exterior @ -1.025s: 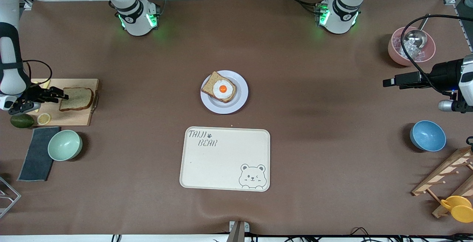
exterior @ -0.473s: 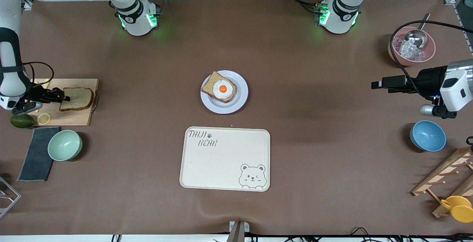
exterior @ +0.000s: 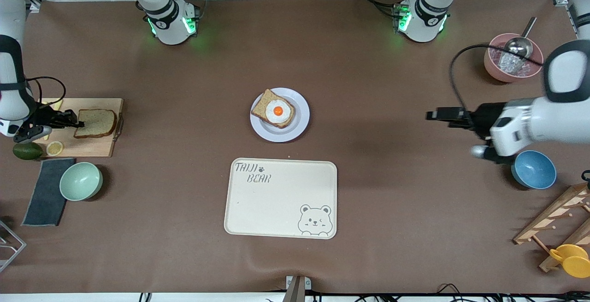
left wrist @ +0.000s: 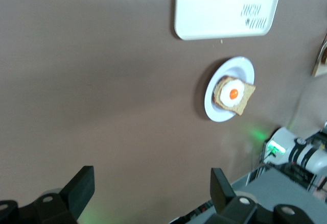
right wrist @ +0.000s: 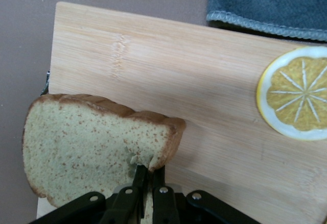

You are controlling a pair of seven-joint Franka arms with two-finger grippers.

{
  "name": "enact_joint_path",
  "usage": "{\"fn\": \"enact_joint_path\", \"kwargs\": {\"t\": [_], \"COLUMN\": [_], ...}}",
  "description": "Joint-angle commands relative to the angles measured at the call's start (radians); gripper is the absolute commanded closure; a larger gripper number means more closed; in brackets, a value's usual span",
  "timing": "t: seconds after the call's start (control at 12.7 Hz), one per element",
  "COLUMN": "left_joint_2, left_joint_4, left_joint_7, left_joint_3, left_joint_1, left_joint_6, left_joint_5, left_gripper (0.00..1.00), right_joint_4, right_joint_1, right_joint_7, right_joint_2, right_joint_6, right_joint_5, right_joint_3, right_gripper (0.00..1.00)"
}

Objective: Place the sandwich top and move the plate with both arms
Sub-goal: 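Grasp the bread slice edge with the right gripper while the left gripper advances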

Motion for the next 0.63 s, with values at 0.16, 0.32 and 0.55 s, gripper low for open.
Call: {"fn": "enact_joint_path", "kwargs": {"t": [0.16,0.32,0.55], "left_joint_2": [-0.015,-0.029,-0.043], "left_joint_4": [-0.172,-0.266,-0.385], "left_joint_7": [0.055,0.062,0.103], "left_joint_3": [-0.07,-0.087,-0.089], "left_joint_1": [-0.009,-0.001,-0.001], "left_joint_6": [0.107,0.184,0.25], "left_joint_5": [-0.071,-0.12,-0.143], "left_gripper": [0.0,0.0,0.0], "right_joint_4": [0.153,0.249,0.346], "right_joint_1": [0.019,0.036,0.042], "right_joint_7": [0.119,0.257,0.41], "right_joint_2": [0.015,0.014,0.006], "right_joint_6": [-0.265,-0.422,-0.551], "right_joint_5": [0.017,-0.004,-0.025], "right_joint_3": [-0.001,0.003,0.069], "right_gripper": [1.0,1.0,1.0]}}
